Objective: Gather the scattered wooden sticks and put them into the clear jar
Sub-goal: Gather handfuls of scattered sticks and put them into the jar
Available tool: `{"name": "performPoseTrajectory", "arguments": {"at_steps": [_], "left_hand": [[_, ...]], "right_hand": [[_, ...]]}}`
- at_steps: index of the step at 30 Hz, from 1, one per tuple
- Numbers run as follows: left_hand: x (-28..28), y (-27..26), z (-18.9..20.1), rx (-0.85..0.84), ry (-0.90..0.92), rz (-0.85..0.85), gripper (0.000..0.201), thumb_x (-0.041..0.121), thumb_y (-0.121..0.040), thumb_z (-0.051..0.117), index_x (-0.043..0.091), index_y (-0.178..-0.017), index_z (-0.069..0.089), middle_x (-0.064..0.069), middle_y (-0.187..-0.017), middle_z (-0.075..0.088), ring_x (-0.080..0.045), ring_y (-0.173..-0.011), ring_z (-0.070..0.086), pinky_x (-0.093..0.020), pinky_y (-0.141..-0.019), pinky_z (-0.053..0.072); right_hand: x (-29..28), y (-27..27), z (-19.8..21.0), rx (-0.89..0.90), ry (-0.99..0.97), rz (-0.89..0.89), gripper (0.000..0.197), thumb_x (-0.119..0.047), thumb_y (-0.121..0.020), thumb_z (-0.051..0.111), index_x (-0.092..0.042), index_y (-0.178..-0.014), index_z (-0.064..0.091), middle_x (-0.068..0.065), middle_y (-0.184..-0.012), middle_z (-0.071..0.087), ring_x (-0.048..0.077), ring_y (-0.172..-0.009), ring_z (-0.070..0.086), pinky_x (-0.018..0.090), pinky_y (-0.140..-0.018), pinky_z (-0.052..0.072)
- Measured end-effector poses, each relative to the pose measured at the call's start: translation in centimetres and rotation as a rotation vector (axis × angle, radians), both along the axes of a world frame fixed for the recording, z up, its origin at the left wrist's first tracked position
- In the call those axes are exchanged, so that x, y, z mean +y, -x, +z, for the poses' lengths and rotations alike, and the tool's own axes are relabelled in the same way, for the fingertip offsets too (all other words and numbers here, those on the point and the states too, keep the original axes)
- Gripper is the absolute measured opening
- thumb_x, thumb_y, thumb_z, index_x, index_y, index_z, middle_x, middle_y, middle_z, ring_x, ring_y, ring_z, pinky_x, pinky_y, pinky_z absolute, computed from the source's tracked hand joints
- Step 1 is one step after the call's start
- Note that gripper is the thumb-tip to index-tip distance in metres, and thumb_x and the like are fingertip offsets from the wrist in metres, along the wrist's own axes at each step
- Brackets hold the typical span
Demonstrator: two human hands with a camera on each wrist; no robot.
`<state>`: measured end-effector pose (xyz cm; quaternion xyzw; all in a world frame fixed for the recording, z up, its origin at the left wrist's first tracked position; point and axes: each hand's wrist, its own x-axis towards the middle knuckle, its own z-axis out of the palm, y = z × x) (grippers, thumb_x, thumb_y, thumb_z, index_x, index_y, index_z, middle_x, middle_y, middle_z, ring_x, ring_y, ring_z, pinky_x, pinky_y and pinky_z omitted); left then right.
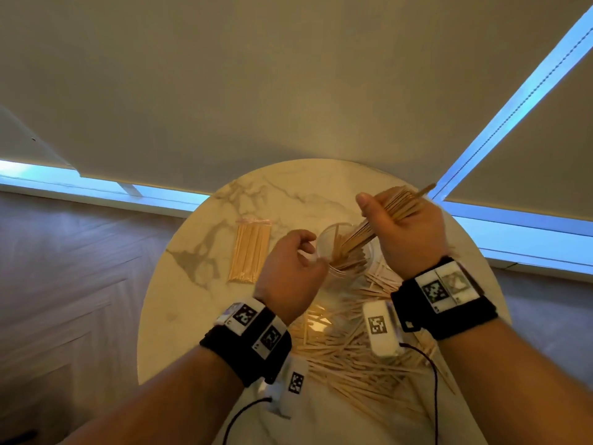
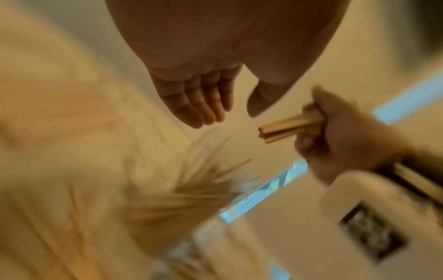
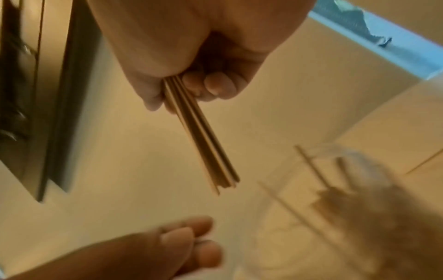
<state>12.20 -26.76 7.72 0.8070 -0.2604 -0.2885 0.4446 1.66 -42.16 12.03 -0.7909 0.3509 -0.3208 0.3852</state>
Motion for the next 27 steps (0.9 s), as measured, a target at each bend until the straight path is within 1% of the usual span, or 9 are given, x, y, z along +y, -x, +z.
{"name": "performPoseTrajectory", "arguments": {"at_steps": [2,5,8,12,16,20,22,24,27], "left_hand": [[-0.3,-0.5,-1.0,-0.212,-0.115,-0.184,0.078,0.043,-0.083,0.078,0.026,-0.15,0.043,0.006,-0.14,0.053,-0.012,-0.123,0.054,-0.031,-0.101,0.049],[-1.6,-1.1,-2.0,-0.218,-0.16,-0.318,0.112,0.052,-0.074,0.086,0.022,-0.161,0.023,0.003,-0.162,0.035,-0.016,-0.147,0.035,-0.033,-0.12,0.034],[-2.6,-1.3,-2.7,-0.112,-0.109,-0.35,0.099,0.041,-0.074,0.089,0.023,-0.155,0.035,0.015,-0.142,0.053,-0.001,-0.126,0.052,-0.01,-0.102,0.042],[-1.6,-1.7,-3.1,-0.075,-0.03,-0.336,0.068,0.039,-0.077,0.086,0.051,-0.13,0.044,0.029,-0.11,0.065,0.02,-0.095,0.059,-0.01,-0.076,0.049],[-1.3,-1.6,-3.5,-0.123,-0.062,-0.345,0.077,0.043,-0.079,0.082,0.043,-0.144,0.04,0.033,-0.113,0.06,0.019,-0.094,0.058,-0.005,-0.075,0.044],[-1.5,-1.6,-3.9,-0.131,-0.101,-0.363,0.087,0.038,-0.083,0.076,0.036,-0.156,0.029,0.009,-0.142,0.062,-0.013,-0.126,0.061,-0.026,-0.089,0.053],[-1.6,-1.5,-4.0,-0.119,-0.093,-0.356,0.085,0.041,-0.082,0.079,0.038,-0.153,0.033,0.021,-0.133,0.062,-0.005,-0.117,0.062,-0.015,-0.082,0.05],[-1.4,-1.5,-4.2,-0.122,-0.085,-0.337,0.085,0.048,-0.08,0.083,0.042,-0.15,0.035,0.036,-0.123,0.056,0.004,-0.11,0.06,-0.005,-0.077,0.045],[-0.1,-1.4,-5.6,-0.174,-0.162,-0.309,0.11,0.059,-0.074,0.084,0.034,-0.161,0.022,0.021,-0.152,0.049,-0.006,-0.132,0.054,-0.03,-0.101,0.051]], "right_hand": [[-0.2,-0.4,-1.5,0.12,0.041,0.017,0.029,-0.053,-0.089,0.07,-0.031,-0.071,0.067,-0.012,-0.075,0.067,0.004,-0.073,0.065,0.033,-0.07,0.055],[0.4,-1.0,-4.2,0.243,0.065,0.115,0.027,-0.059,-0.087,0.069,-0.033,-0.077,0.07,-0.014,-0.083,0.065,0.005,-0.078,0.064,0.035,-0.073,0.055],[1.4,-1.3,-6.2,0.266,0.201,0.257,0.026,-0.053,-0.088,0.072,-0.028,-0.08,0.071,-0.013,-0.085,0.063,0.01,-0.078,0.061,0.041,-0.071,0.054],[1.2,-0.4,-7.0,0.214,0.306,0.154,0.049,-0.068,-0.077,0.073,-0.03,-0.107,0.065,-0.008,-0.106,0.064,0.018,-0.1,0.058,0.046,-0.087,0.048],[1.6,0.2,-6.8,0.306,0.379,0.256,0.071,-0.066,-0.091,0.052,-0.023,-0.148,0.045,0.001,-0.152,0.047,0.024,-0.143,0.04,0.053,-0.12,0.027],[2.1,-0.8,-7.8,0.708,0.51,0.487,0.075,-0.07,-0.099,0.013,-0.029,-0.161,0.022,-0.009,-0.17,0.019,0.016,-0.159,0.006,0.059,-0.125,0.0],[1.8,-0.6,-7.4,0.632,0.409,0.491,0.074,-0.07,-0.099,0.014,-0.032,-0.161,0.023,-0.011,-0.17,0.017,0.011,-0.159,0.002,0.055,-0.126,-0.005],[1.0,0.6,-7.0,0.439,0.229,0.42,0.064,-0.062,-0.101,0.025,-0.03,-0.157,0.035,-0.01,-0.168,0.026,0.011,-0.157,0.011,0.044,-0.127,0.001],[-2.0,3.3,-7.9,0.179,0.103,0.079,0.039,-0.039,-0.101,0.052,-0.023,-0.135,0.064,-0.002,-0.149,0.054,0.017,-0.141,0.044,0.032,-0.118,0.03]]}}
